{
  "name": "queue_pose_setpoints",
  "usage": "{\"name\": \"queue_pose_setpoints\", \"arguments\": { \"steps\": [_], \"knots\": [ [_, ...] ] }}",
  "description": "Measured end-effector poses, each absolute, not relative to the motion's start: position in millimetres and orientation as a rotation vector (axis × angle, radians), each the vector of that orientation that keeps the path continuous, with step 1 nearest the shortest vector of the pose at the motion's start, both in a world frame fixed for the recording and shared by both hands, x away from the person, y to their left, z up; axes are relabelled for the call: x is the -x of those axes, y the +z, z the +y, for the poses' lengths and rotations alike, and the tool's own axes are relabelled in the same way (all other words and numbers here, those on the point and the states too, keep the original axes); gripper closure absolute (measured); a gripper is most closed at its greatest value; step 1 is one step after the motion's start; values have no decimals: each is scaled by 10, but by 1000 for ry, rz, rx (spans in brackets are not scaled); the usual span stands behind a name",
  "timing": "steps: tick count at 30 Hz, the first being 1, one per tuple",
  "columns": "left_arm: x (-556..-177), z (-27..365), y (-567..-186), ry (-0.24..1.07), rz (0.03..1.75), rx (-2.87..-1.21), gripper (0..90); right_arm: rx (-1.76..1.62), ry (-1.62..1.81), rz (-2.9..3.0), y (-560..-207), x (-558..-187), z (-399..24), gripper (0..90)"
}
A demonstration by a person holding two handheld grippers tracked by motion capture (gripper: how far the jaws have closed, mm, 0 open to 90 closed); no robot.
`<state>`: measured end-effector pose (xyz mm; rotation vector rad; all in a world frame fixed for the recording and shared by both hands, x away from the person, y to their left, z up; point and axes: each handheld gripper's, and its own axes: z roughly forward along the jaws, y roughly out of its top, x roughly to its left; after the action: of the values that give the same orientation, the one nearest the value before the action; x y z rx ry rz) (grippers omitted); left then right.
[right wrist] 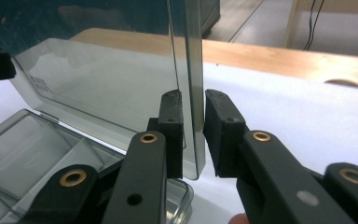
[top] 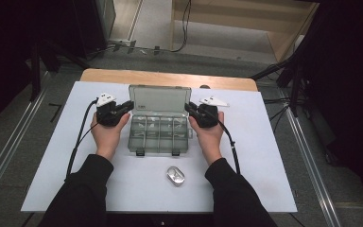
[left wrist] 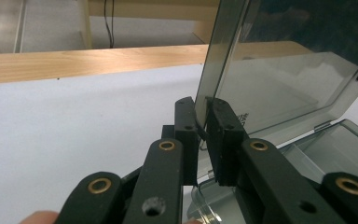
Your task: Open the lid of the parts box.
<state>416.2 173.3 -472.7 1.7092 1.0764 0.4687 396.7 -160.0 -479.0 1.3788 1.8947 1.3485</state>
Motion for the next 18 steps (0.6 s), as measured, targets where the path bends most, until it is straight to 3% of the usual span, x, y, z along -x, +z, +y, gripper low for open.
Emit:
{"name": "queue_pose_setpoints", "arguments": {
  "steps": [12,18],
  "knots": [
    [-4239,1740,-4854,413,1106,-1734,777,-1441,1366,1900,-4887,-4059,-1635,812],
    [-4268,1761,-4879,385,1129,-1713,809,-1456,1387,1901,-4921,-4098,-1652,816]
  ]
}}
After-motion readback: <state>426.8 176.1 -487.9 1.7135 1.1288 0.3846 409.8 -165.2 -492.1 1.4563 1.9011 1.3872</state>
